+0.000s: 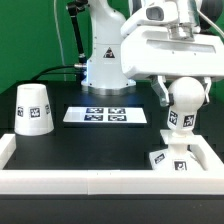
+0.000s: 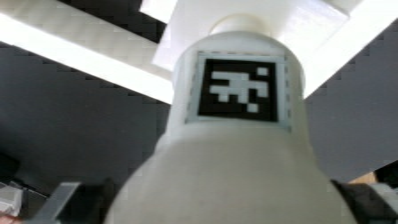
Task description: Assemble lamp
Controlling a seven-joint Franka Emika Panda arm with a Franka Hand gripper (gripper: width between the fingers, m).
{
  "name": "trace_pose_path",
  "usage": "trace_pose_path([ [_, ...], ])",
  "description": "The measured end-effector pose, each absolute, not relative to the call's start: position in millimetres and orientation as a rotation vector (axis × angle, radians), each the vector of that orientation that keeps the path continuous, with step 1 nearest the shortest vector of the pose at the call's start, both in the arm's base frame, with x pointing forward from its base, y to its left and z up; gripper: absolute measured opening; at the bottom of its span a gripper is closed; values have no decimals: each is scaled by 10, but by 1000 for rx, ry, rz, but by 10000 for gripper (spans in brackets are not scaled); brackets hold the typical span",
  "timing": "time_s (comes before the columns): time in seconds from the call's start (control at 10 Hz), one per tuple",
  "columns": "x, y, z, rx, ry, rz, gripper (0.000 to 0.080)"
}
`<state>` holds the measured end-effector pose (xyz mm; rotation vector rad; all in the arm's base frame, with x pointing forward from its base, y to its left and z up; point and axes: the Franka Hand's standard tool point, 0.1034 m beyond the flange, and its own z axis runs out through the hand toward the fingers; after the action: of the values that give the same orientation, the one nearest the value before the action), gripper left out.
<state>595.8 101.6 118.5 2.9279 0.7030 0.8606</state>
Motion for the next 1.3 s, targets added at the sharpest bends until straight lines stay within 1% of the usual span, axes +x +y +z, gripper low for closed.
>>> trace_pose_path([
  [0.3, 5956, 1014, 1185, 2925, 702, 867, 577],
  [0.4, 5956, 1014, 1185, 2925, 702, 867, 654],
  [0.5, 5956, 1014, 1185, 2925, 702, 867, 686],
  [0.6, 5956, 1014, 1185, 2925, 702, 867, 696],
  [1.0, 5956, 1014, 1185, 2925, 702, 867, 698],
  [1.1, 5951, 1032, 1219, 2928, 704, 863, 698],
  [1.3, 5951, 1079, 1343, 2923, 718, 871, 698],
])
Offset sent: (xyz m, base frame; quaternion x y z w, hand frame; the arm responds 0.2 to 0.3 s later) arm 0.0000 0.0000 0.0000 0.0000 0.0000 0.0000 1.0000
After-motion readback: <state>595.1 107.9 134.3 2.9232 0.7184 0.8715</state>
